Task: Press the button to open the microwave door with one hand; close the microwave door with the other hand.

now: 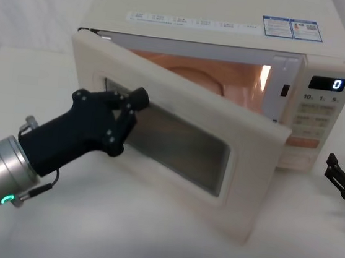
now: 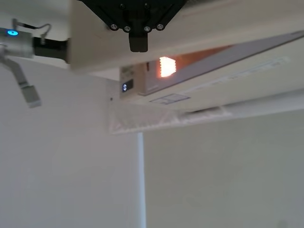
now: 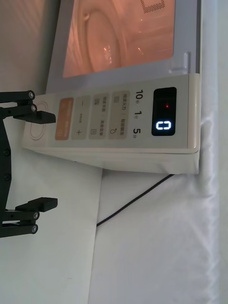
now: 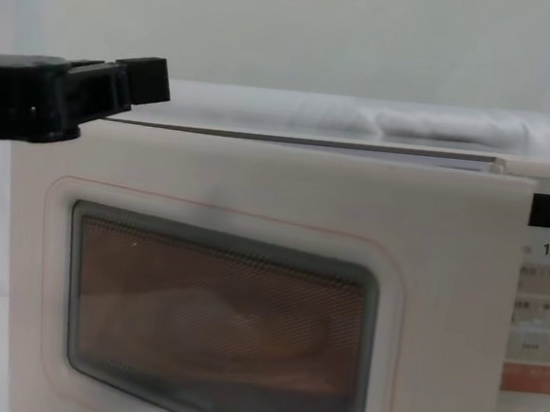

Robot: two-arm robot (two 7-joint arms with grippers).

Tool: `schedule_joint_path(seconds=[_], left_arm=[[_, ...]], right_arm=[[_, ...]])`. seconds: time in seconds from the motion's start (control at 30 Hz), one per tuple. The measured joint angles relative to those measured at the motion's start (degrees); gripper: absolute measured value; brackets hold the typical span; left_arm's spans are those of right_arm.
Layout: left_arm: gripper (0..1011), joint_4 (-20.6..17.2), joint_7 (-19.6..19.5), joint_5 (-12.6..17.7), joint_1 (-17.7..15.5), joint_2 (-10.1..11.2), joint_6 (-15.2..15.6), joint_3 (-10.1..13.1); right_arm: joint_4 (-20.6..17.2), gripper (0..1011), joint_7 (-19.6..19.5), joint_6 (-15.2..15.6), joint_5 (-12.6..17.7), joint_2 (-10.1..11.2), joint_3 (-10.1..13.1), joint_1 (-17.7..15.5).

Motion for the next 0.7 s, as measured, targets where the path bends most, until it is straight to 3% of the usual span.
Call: schedule_joint_path(seconds=[0.2, 0.43, 0.6, 0.63, 0.7], left_arm=[[0, -0.3, -0.7, -2.1, 2.0, 1.2, 0.0, -0.1], [0, 1.8, 4.1, 0.4, 1.3, 0.7, 0.9, 2.7], [0, 5.5, 9.2, 4.6, -3.2, -1.4, 2.9, 7.8], [0, 5.5, 9.2, 4.6, -3.2, -1.4, 2.9, 7.8], [0, 7.5, 10.3, 6.4, -6.3, -2.7, 3.6, 10.9]], right_arm=[[0.0, 1002, 0.0, 0.0, 0.0, 0.0, 0.0, 0.0], [0.0, 1002, 0.0, 0.0, 0.0, 0.0, 0.0, 0.0], [0.0, 1002, 0.0, 0.0, 0.0, 0.0, 0.0, 0.0], [0.0, 1002, 0.0, 0.0, 0.0, 0.0, 0.0, 0.0], [0.0, 1002, 0.0, 0.0, 0.0, 0.0, 0.0, 0.0]])
